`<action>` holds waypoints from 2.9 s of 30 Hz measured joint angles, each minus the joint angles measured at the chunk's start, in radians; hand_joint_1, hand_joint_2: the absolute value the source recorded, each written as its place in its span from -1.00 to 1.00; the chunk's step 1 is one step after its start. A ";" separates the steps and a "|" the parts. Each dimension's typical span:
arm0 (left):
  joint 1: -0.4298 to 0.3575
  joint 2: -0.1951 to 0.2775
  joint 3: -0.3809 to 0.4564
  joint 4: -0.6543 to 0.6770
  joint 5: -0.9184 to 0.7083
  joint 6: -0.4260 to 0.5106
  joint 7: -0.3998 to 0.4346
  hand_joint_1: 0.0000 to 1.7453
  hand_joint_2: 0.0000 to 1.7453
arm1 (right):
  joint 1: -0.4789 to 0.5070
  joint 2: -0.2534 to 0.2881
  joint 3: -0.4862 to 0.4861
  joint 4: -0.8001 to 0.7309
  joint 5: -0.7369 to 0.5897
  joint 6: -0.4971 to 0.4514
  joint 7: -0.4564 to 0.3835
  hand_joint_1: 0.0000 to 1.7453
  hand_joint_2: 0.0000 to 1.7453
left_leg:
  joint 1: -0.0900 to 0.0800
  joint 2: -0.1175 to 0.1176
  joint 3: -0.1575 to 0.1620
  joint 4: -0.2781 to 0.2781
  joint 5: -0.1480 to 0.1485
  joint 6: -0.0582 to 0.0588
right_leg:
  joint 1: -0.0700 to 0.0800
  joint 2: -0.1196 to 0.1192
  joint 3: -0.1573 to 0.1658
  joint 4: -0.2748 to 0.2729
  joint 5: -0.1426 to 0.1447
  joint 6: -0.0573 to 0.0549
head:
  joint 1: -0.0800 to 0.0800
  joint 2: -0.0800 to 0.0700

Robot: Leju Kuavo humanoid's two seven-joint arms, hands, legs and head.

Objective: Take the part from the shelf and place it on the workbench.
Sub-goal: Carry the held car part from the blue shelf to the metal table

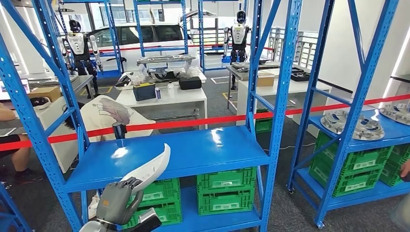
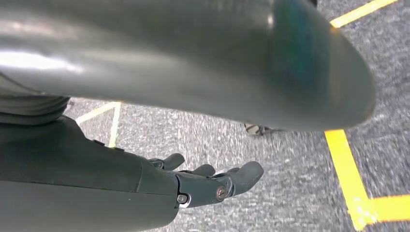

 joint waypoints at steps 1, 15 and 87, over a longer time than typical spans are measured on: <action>0.002 0.000 0.000 0.001 0.000 0.000 0.000 1.00 1.00 | 0.000 0.000 0.000 0.000 0.000 0.000 0.000 -1.00 -1.00 | 0.001 0.000 -0.029 0.062 -0.023 -0.002 | 0.000 0.000 0.000 0.001 0.000 -0.001 | 0.000 0.000; 0.000 0.000 0.000 0.000 0.000 0.000 0.000 1.00 1.00 | 0.000 0.000 0.000 0.000 0.000 0.001 0.000 -1.00 -1.00 | 0.001 0.002 0.073 -0.172 0.107 0.046 | 0.002 0.000 -0.065 0.144 -0.085 0.044 | 0.002 0.000; 0.000 -0.002 0.000 0.003 0.000 0.000 0.000 1.00 1.00 | 0.000 0.000 0.000 0.000 0.000 0.000 0.000 -1.00 -1.00 | -0.003 -0.001 0.077 -0.158 0.085 0.016 | 0.002 0.002 -0.016 0.018 -0.002 0.027 | 0.002 0.000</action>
